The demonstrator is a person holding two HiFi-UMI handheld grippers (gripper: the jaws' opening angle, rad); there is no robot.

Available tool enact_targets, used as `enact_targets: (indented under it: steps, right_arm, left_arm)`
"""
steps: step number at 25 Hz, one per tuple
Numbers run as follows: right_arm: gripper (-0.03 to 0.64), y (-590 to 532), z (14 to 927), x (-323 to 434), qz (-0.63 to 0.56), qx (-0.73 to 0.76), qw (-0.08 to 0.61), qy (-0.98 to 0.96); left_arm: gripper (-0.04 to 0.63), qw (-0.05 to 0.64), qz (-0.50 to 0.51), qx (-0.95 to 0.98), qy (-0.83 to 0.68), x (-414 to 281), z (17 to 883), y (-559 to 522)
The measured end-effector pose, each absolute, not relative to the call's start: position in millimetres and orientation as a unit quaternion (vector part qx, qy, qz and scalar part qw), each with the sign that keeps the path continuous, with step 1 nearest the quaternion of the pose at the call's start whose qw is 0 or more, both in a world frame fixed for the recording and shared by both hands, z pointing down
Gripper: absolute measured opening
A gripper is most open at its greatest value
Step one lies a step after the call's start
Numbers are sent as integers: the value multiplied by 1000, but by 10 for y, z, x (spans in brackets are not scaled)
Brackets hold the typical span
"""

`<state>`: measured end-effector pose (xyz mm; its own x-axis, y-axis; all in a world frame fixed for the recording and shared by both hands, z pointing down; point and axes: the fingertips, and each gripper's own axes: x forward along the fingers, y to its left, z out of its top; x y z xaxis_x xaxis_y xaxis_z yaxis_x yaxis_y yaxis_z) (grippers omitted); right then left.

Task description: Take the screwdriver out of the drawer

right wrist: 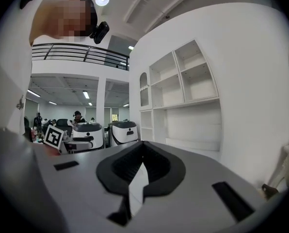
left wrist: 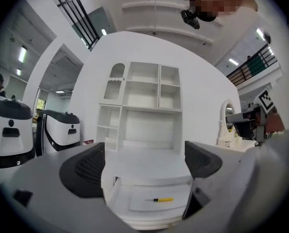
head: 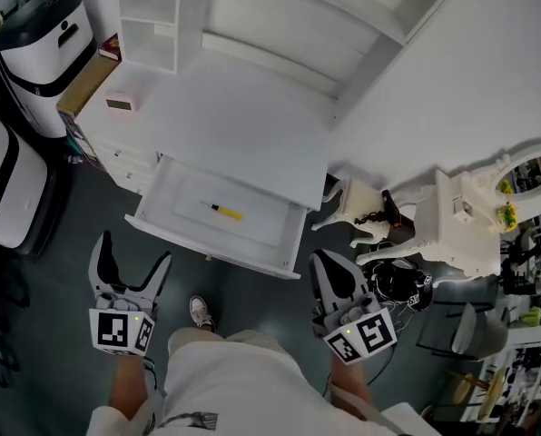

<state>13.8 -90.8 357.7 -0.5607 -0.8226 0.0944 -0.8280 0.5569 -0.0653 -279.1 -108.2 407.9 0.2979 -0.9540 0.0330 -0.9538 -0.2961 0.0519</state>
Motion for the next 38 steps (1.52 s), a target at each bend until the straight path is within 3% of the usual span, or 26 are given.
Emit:
enact_targets:
  steps: [11,23,32,38]
  right_arm:
    - [9,-1466,3671,373,68,509,23,-858]
    - [9,-2052,3532,930,61,486,-31,-871]
    - [9,-2147,3691,1081,80,480,-27,-873]
    - [9,-2072,3806,1180,90,495,-4,-864]
  left_arm:
    - [495,65,22,848,-526,-2376,4366,-1851]
    - [494,45,106,860,-497,-1759,4499,-2319]
    - [492,113,229,857,-447,-1544,5702,-2614]
    - [456,99,343,866,-352,-1346,6480,-2757]
